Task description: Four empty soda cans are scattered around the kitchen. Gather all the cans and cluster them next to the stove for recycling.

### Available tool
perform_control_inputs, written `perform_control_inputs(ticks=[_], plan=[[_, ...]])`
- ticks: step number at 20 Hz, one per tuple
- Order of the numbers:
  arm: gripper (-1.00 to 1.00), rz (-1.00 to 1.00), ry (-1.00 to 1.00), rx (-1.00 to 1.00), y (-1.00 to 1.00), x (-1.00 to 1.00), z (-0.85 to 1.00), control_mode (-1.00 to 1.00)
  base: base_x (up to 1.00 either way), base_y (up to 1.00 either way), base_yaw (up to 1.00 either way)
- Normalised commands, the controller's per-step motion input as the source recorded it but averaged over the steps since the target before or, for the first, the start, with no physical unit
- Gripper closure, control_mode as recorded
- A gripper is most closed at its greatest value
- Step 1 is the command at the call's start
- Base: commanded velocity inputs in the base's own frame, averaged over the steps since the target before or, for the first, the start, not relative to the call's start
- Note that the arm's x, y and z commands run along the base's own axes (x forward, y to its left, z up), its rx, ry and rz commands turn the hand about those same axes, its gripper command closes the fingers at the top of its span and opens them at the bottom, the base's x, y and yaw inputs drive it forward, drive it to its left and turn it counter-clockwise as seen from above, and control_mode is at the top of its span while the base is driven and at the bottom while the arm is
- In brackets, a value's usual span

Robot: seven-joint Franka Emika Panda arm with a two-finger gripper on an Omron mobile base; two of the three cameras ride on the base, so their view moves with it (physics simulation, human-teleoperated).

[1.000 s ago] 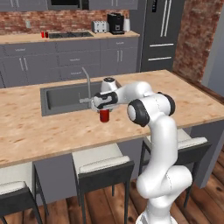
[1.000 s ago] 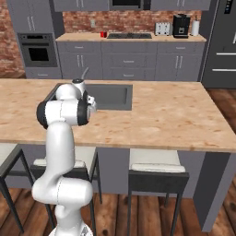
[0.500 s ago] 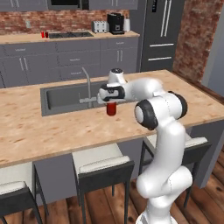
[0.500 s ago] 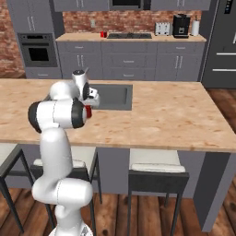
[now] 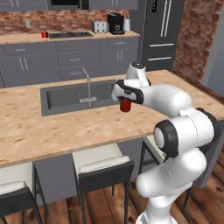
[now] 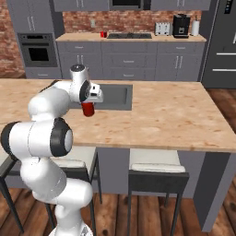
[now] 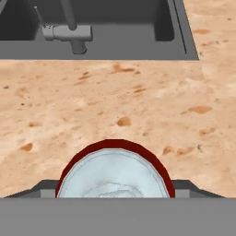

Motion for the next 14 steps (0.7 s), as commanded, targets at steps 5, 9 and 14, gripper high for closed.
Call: perform_control_inputs(ticks=[5, 9, 14], plan=[[1.0, 0.03, -0.1, 0.0, -0.54, -1.0, 0.68, -1.0, 0.0, 0.0, 0.0], [1.0, 0.02, -0.07, 0.0, -0.41, -0.95, 0.58, -1.0, 0.0, 0.0, 0.0], [1.0, 0.0, 0.0, 0.0, -0.04, -0.52, 0.16, 1.0, -0.15, 0.0, 0.0]])
